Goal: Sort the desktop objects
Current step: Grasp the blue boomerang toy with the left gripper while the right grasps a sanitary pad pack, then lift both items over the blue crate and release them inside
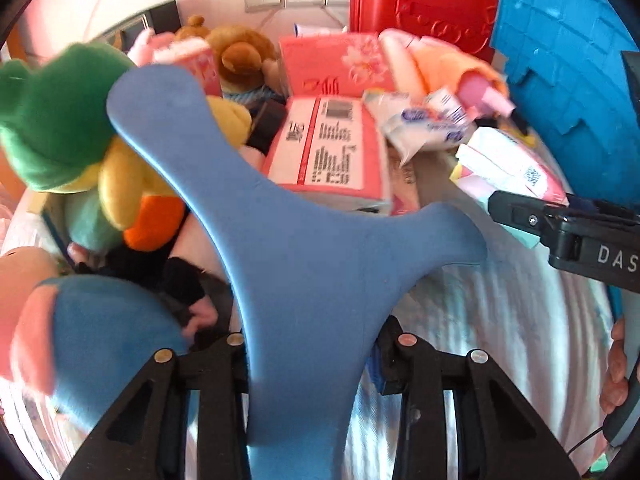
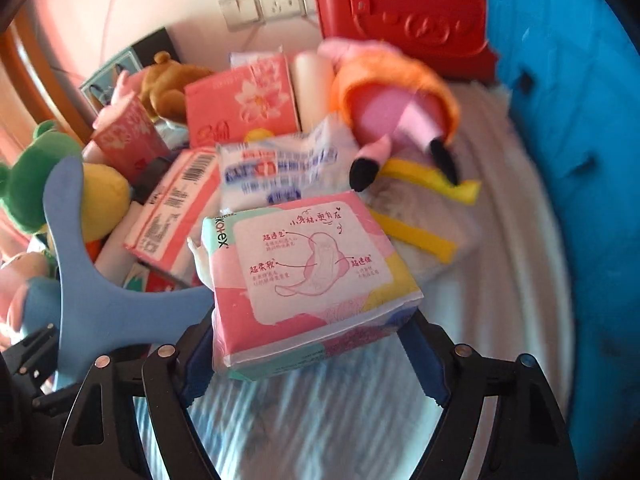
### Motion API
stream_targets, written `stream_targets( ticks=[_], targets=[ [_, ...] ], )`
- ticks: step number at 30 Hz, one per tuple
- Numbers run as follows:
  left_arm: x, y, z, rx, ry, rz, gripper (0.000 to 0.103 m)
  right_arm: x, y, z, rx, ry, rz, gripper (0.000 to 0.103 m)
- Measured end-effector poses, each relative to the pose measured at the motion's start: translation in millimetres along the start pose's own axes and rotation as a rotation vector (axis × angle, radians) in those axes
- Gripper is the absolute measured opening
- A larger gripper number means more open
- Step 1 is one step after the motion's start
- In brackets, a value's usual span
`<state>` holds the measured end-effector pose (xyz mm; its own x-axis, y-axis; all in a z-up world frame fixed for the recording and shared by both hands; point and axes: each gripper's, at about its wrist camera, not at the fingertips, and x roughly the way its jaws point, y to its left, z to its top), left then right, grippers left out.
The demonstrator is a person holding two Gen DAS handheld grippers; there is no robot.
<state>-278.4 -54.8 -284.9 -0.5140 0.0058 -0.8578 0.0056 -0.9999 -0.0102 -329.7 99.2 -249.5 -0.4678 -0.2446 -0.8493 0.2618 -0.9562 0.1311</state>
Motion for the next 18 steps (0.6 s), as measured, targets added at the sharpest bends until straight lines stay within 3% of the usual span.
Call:
stream_targets(
  ticks=[8,18],
  targets=[
    [-58.3,-0.4,-20.3,-0.025,-0.096,0.01,0.029,-90.9,15.8,-7.2,-0.037,-0.171,-0.063,0.082],
    [-133.9,8.5,9.2,-0.047,-0.283,0.005,0.029,-177.5,44.0,2.8,-0.065,-0.335,-0.109,0.082]
  ],
)
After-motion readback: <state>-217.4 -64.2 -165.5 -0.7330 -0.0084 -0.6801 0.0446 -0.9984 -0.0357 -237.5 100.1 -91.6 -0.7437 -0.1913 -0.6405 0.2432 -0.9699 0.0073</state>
